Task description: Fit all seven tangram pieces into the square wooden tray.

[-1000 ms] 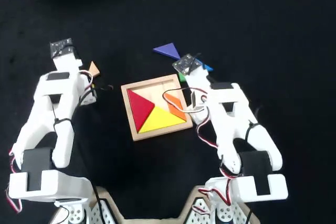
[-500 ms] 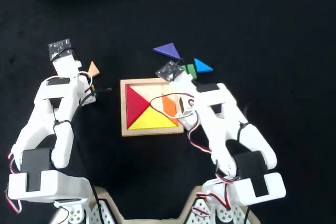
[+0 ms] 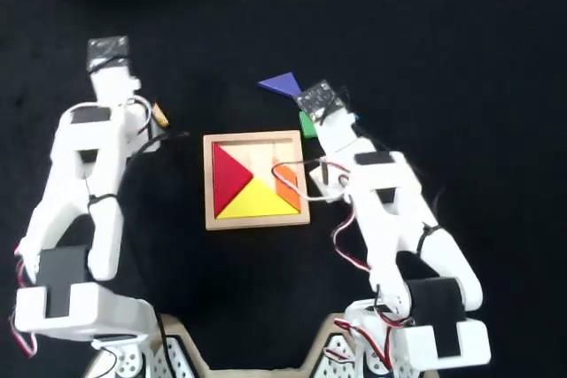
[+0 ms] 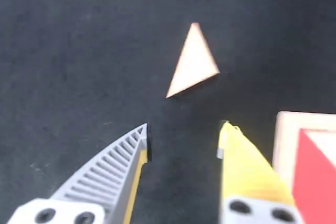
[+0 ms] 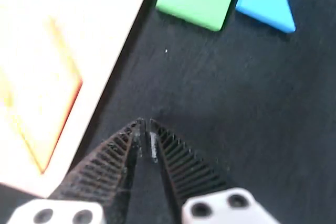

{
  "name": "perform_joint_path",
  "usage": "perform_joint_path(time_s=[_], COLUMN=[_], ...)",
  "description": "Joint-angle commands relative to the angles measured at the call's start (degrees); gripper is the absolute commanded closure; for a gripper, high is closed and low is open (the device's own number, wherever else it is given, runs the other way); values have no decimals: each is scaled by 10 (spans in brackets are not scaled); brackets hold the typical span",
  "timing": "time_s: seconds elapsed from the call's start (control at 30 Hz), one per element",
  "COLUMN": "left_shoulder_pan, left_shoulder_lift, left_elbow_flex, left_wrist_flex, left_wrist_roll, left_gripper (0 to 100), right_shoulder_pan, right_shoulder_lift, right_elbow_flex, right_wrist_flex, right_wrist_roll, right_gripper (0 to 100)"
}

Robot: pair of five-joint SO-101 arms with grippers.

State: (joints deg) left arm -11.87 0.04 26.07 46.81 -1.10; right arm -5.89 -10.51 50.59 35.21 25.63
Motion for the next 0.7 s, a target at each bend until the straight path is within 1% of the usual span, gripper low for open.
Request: perform_joint_path(time_s=[0.0,0.17,0.33,0.5,0.67], left_shoulder_pan=[41,44,36,39,35], left_shoulder_lift=[40,166,280,352,398], left_elbow_flex=[-107,-225,-356,-469,-534], left_wrist_flex=[25,35,90,144,183], left_wrist_roll=[-9,3,14,11,11], left_gripper=[767,770,770,769,769], right_shoulder_pan=[15,17,17,17,17], right_shoulder_lift=[0,0,0,0,0], right_elbow_flex=[-3,-2,-2,0,0], right_wrist_flex=[-30,-29,-29,-30,-30], right_wrist_roll=[-7,-7,-7,-7,-7], right_gripper=[987,987,987,987,987])
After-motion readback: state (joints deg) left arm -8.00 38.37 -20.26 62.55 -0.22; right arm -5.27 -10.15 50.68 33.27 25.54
